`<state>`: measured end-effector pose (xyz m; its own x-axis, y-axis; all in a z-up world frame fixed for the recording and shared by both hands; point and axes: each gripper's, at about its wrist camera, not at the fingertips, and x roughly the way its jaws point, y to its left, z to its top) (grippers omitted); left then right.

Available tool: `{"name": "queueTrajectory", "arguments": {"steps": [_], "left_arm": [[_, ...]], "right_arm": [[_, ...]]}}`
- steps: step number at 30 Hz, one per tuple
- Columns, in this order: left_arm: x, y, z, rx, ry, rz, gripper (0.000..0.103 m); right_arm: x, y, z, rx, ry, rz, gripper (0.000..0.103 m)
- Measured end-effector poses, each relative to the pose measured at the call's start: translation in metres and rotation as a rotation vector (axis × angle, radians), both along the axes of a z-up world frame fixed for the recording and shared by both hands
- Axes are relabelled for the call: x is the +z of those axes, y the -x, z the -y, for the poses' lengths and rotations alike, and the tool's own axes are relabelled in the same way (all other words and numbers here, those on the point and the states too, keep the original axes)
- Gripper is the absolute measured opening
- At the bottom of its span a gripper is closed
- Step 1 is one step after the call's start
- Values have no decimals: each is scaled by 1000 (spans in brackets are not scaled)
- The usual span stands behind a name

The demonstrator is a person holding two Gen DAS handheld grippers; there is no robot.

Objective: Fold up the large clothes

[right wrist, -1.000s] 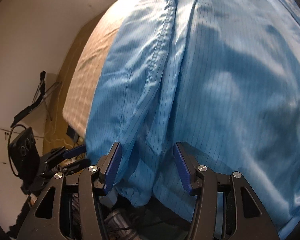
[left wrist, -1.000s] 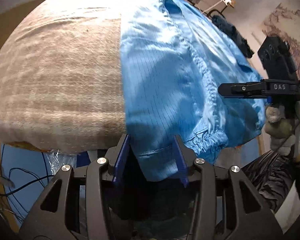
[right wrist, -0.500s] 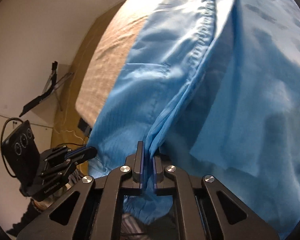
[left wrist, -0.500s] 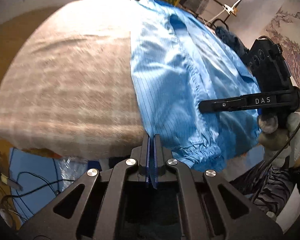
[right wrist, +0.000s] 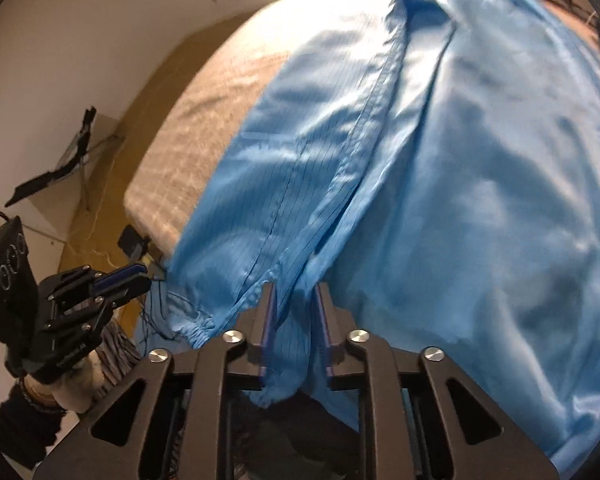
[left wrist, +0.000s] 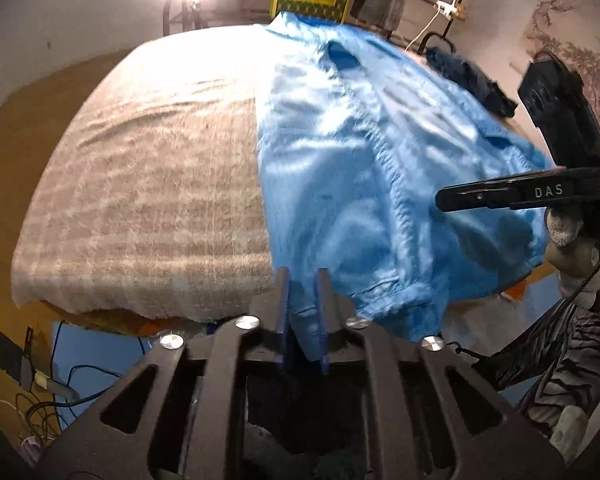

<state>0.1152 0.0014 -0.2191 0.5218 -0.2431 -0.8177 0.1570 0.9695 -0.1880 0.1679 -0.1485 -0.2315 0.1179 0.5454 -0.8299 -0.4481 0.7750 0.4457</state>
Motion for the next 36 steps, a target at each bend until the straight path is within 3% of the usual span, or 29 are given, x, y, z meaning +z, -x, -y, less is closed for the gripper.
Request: {"name": "queueTrajectory", "arguments": {"steps": [3, 8, 15, 19, 21, 26, 29, 33, 36], "left_arm": [[15, 2, 4, -25, 69, 40, 20], [30, -2, 34, -101, 145, 73, 20], [34, -22, 90, -192, 188, 43, 20], [51, -29, 112, -219, 191, 53, 20], [64, -33, 117, -226, 198, 52, 20], [85, -42, 114, -198, 250, 20, 26], [92, -51, 109, -149, 283, -20, 27], [107, -56, 113, -138, 280, -22, 27], [122, -60, 120, -149, 273, -1, 27]], "right_arm": [[25, 3, 25, -66, -17, 88, 18], [60, 9, 85, -231, -38, 240, 38], [88, 6, 202, -457, -55, 266, 39], [97, 8, 264, -563, -31, 291, 55], [100, 11, 300, -633, 4, 320, 58], [79, 9, 379, -842, 45, 281, 59], [50, 2, 429, -970, 92, 218, 60], [11, -3, 470, -1075, 124, 121, 60], [-9, -5, 488, -1119, 83, 74, 60]]}}
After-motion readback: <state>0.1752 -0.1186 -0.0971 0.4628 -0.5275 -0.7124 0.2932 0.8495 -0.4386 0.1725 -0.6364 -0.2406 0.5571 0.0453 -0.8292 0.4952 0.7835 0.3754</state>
